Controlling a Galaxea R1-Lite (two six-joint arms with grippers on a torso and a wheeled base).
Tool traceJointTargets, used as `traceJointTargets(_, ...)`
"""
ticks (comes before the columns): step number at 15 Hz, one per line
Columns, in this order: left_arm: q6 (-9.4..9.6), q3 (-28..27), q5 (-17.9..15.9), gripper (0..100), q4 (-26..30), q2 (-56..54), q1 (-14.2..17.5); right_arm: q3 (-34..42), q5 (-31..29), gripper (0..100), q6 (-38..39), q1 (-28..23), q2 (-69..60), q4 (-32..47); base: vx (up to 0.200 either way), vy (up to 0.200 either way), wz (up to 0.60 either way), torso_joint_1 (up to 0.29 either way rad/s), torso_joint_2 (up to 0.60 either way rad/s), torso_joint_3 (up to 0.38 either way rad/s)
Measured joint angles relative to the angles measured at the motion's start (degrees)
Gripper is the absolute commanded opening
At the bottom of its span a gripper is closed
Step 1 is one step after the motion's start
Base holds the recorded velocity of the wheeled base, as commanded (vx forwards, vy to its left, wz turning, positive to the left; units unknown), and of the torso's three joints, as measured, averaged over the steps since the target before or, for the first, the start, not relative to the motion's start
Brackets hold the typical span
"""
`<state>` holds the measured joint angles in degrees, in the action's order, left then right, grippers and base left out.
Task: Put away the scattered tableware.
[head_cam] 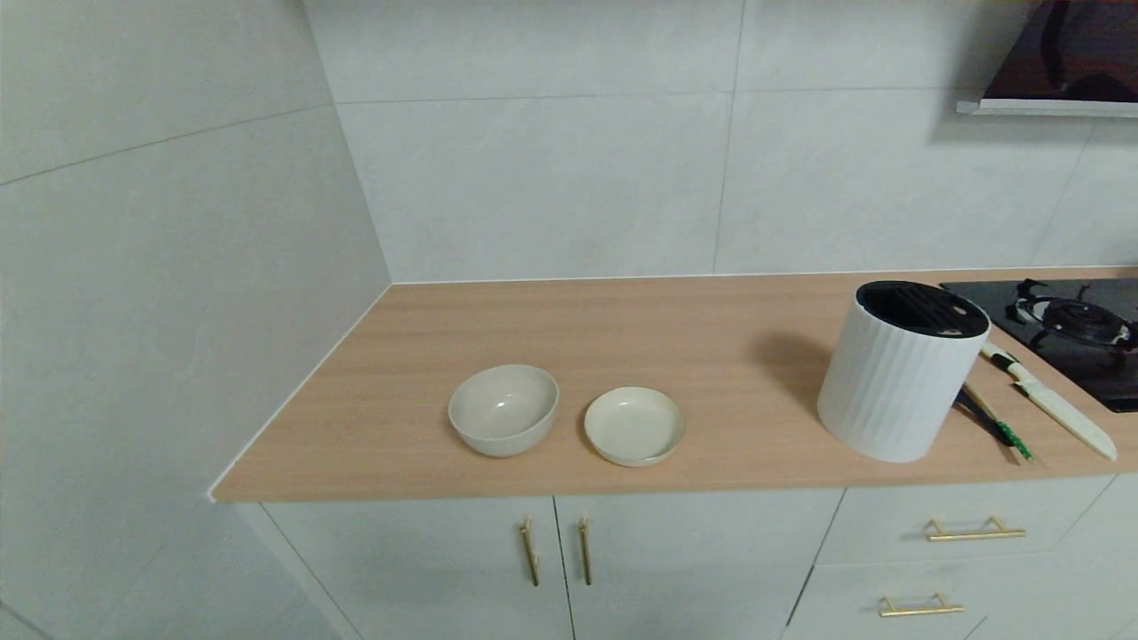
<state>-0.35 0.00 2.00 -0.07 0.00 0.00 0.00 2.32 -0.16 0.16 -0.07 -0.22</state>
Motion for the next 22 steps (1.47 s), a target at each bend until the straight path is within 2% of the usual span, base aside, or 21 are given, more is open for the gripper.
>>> traceJointTargets(3,-0.02,0.0,0.0,100,0.0,0.0,0.0,0.0,0.0,100,0.0,0.0,0.0,0.0,0.000,0.200,0.00,0.002,0.00,-0.001)
traceJointTargets(18,0.04,0.0,0.0,100,0.0,0.0,0.0,0.0,0.0,100,0.0,0.0,0.0,0.0,0.000,0.000,0.00,0.000,0.00,0.000)
traceJointTargets(22,0.04,0.0,0.0,100,0.0,0.0,0.0,0.0,0.0,100,0.0,0.0,0.0,0.0,0.000,0.000,0.00,-0.166,0.37,0.199)
